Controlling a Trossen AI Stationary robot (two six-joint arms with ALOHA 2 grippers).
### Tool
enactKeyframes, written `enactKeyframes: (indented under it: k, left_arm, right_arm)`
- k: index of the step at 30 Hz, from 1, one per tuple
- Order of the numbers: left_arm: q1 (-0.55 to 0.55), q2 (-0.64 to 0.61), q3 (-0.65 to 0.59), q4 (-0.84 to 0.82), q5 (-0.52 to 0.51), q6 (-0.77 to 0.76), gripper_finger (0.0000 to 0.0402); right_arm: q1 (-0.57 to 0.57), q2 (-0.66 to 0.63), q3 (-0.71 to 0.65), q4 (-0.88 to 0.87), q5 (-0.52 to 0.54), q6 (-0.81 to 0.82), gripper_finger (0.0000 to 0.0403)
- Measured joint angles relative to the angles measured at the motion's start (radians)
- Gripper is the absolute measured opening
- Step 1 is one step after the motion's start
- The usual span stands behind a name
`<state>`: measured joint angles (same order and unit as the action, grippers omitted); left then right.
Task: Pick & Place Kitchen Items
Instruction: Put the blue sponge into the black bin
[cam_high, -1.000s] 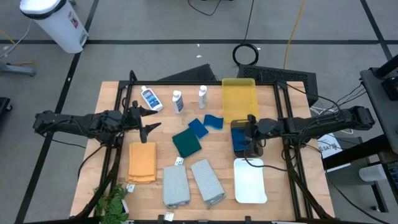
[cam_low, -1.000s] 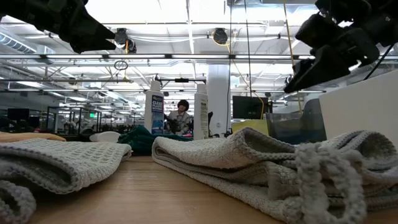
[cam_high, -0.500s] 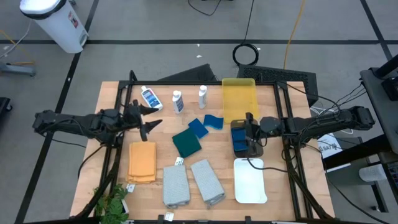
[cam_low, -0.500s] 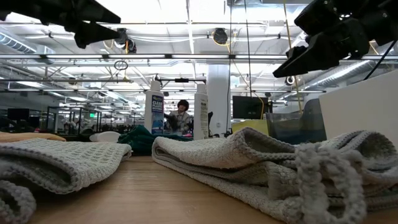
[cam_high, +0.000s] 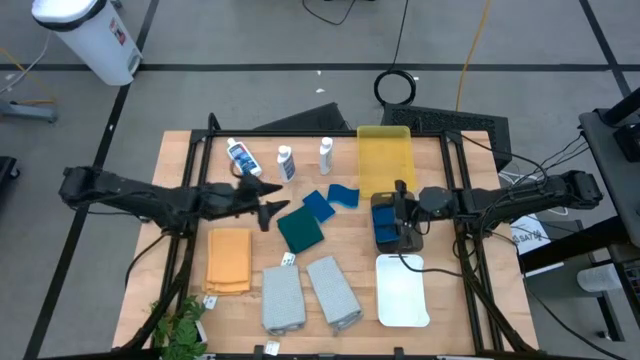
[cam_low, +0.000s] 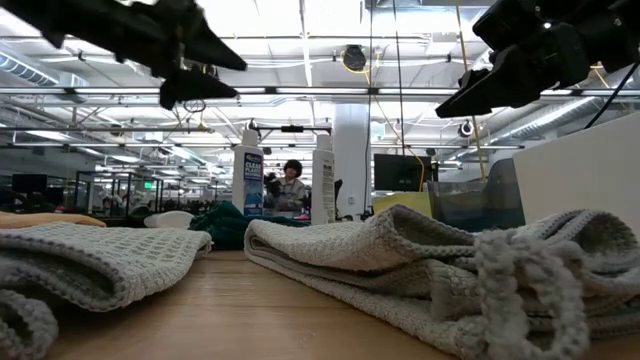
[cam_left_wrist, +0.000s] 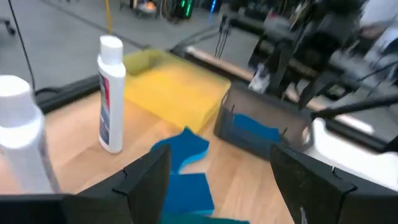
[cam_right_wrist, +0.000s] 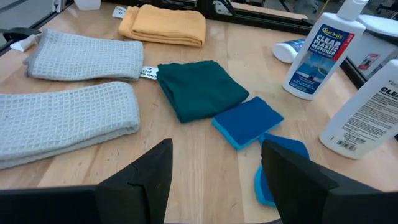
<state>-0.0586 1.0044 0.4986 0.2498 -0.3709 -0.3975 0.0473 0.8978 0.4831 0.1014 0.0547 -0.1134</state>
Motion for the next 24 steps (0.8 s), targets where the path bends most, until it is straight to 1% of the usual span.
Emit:
enactKeyframes:
  k: [4,7,10,12,14,18,24]
  left_arm:
    - [0.022,0.187,0.116,-0.055,0.058,0.011,0.0278]
    - [0.037,0.332,0.192,-0.099,0.082,0.038,0.0278]
    - [0.073,0.458,0.245,-0.095,0.094,0.028,0.0278]
    - [0.106,0.529,0.271,-0.1,0.124,0.02,0.0278]
    - [0.141,0.585,0.291,-0.099,0.16,0.003,0.0278]
    - [0.201,0.664,0.301,-0.096,0.199,-0.042,0.0278]
    - [0.236,0.766,0.301,-0.083,0.236,-0.056,0.0278]
  right_arm:
    - [0.0,0.0,0.0,-0.001,0.0,0.048,0.0212]
    - [0.0,0.0,0.0,-0.002,-0.004,0.043,0.0212]
    - [0.0,0.0,0.0,-0.01,-0.004,0.048,0.0212]
    - [0.0,0.0,0.0,-0.011,-0.005,0.048,0.0212]
    - [0.0,0.0,0.0,-0.017,-0.005,0.048,0.0212]
    - [0.0,0.0,0.0,-0.031,-0.005,0.046,0.0212]
    - [0.0,0.0,0.0,-0.032,-0.005,0.029,0.0212]
